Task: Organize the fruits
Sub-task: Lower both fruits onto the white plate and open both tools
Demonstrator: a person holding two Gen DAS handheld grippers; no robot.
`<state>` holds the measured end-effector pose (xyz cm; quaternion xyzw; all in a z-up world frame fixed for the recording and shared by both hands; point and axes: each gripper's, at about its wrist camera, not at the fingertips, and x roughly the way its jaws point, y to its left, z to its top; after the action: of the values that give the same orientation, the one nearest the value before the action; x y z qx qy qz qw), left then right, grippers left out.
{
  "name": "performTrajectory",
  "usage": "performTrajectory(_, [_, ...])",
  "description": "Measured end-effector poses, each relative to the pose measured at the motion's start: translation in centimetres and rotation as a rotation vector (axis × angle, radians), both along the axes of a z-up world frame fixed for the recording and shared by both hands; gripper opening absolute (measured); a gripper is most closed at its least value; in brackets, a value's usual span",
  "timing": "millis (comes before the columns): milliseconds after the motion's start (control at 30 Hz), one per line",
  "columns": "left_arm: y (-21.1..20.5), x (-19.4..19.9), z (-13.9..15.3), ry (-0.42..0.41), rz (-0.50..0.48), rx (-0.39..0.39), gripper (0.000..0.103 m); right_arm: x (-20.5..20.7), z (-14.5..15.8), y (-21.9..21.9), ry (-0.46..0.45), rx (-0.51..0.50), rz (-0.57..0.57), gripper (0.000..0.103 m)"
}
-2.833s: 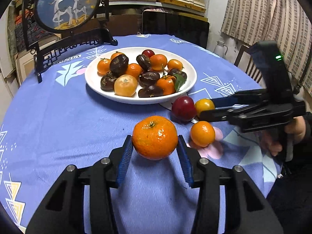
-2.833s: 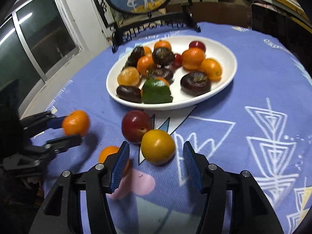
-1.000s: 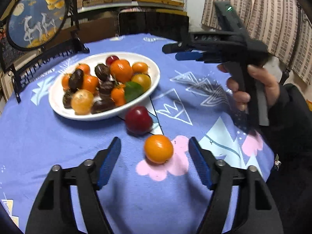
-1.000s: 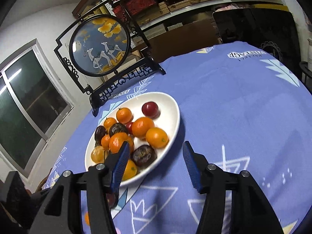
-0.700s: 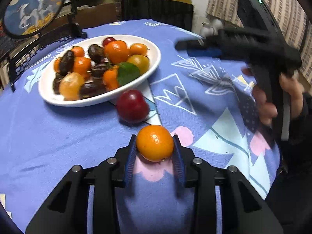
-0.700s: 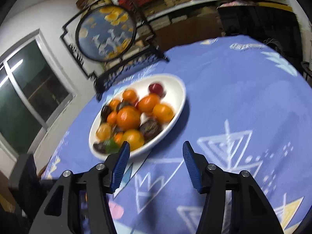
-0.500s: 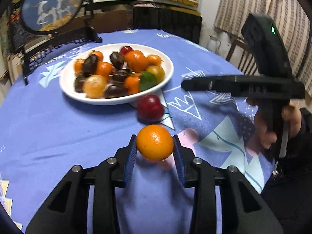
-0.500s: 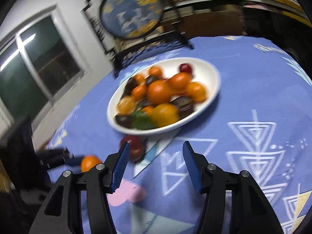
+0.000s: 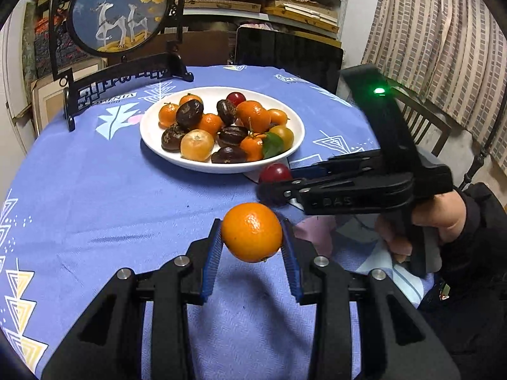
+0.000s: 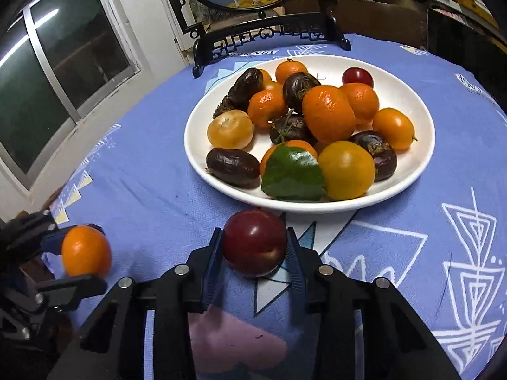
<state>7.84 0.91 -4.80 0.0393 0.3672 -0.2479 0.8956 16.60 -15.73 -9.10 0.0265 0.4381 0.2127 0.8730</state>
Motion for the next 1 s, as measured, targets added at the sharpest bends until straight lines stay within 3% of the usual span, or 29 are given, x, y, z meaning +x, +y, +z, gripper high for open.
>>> performTrajectory(133, [0.5,0.4,0.0,-0.001,0.014,-0.016,0.035,-1.7,1.0,-1.4,0.003,0.055,0.009,0.039])
performTrajectory(267, [0.3,1.8,1.4,-0.028,0.005,-0.023,0.035,-2.3,3.6,-4.0,-0.05,0.115,-0.013,0.039])
performTrajectory(500, [-3.1,9.9,4.9,-0.098,-0.039,-0.035,0.035,5.5,7.7,-8.5,-0.096,0.131,-0.142,0.039])
performTrajectory(667, [-5.5,17.0,4.7,-0.076,-0.022,-0.02,0.035,10.8,6.7,-9.3,-0.089,0.104,-0.207,0.039])
performTrajectory(767, [-6.2,20.9,3.6,-0.018,0.001,-0.007,0.036,12.9,5.7,-9.6,-0.083,0.083,-0.244,0.046])
performTrajectory(833, [-6.1,22.2,3.0,0.012,0.035,-0.002,0.054,13.0,5.6,-9.8,-0.104,0.077,-0.262,0.055])
performTrajectory(900, [-5.5,21.7,2.9,0.006,0.063,-0.013,0.084,12.2,5.7,-10.1,-0.12,0.087,-0.259,0.055])
performTrajectory(1000, [-4.6,19.5,3.6,-0.044,0.097,0.009,0.093,9.7,6.0,-10.3,-0.131,0.13,-0.246,0.058])
